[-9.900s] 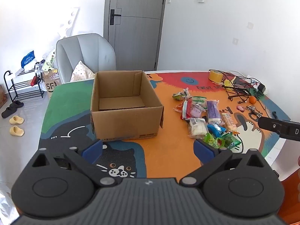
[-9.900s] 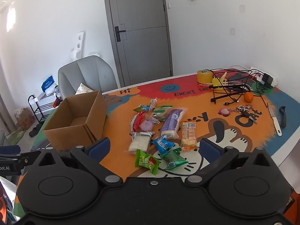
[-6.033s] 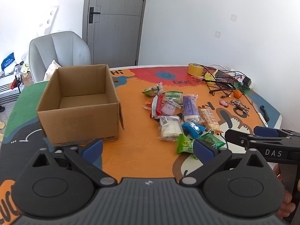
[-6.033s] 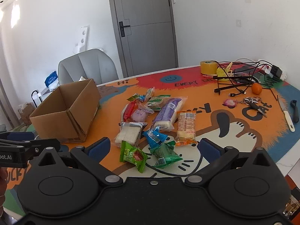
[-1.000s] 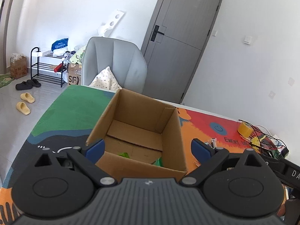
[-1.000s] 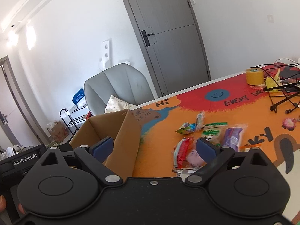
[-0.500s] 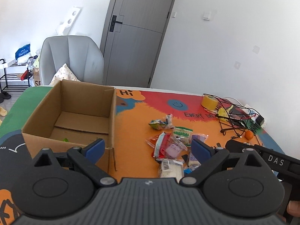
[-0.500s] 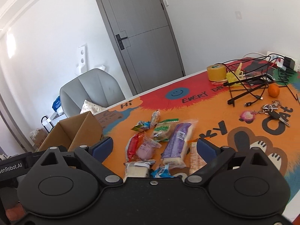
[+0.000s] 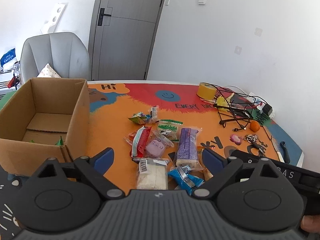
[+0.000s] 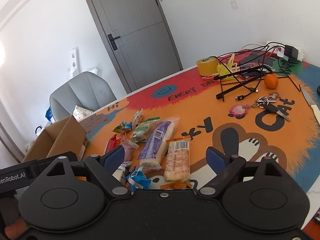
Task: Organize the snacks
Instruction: 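Grasp the white bread packet with the left tool while the right tool grasps the orange-labelled bread roll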
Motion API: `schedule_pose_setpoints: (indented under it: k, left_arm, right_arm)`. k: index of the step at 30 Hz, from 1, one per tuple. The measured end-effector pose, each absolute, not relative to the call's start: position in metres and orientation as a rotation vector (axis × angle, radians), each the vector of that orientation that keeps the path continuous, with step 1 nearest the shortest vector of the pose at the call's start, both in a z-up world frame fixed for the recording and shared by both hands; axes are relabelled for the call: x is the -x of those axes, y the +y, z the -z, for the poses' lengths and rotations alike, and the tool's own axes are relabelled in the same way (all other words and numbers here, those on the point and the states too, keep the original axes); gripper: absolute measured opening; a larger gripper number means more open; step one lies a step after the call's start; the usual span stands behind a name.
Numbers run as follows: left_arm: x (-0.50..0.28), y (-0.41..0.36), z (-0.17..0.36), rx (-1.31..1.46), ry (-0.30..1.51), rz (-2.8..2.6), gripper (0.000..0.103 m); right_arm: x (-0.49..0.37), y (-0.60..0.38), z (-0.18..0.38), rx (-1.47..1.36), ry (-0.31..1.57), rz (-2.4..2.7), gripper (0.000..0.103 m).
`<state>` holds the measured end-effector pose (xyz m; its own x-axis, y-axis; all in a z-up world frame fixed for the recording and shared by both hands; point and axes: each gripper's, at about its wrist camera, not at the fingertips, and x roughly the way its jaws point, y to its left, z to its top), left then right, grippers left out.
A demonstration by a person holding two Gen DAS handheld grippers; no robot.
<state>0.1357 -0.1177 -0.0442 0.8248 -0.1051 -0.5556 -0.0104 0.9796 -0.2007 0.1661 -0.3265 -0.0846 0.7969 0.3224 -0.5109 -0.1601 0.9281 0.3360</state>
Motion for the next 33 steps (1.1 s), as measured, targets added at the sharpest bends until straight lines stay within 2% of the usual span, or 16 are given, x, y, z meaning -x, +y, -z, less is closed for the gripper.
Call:
schedule_pose_setpoints:
  k: [4,18,26,27,30,32,33]
  left_arm:
    - [-0.148,-0.123,0.057,0.200,0.642,0.051,0.089]
    - [-0.181,-0.125,0.103,0.194,0.755,0.009,0.072]
    - [-0.187,-0.126,0.120,0.184,0.779,-0.027,0.067]
    - [-0.187,-0.127,0.121,0.176,0.768,-0.029,0.066]
    - [-0.188,-0.129,0.121,0.174,0.759,-0.022,0.050]
    - [-0.187,-0.128,0.120,0.185,0.765,-0.017,0.047]
    - [-0.186,-0.128,0.118,0.189,0.766,-0.012,0.046]
  right_arm:
    - [-0.173,-0.330,0.099,-0.302,0.641,-0.254,0.080]
    - [-0.197,-0.323,0.124,-0.302,0.701,-0.251,0.074]
    - [-0.206,-0.311,0.136,-0.272,0.715,-0.222,0.071]
    - [-0.208,-0.310,0.138,-0.273,0.714,-0.222,0.071]
    - [-0.211,-0.302,0.142,-0.247,0.708,-0.221,0.071]
    - [-0.211,-0.297,0.142,-0.218,0.707,-0.226,0.062]
    - [-0.211,-0.297,0.141,-0.219,0.713,-0.227,0.047]
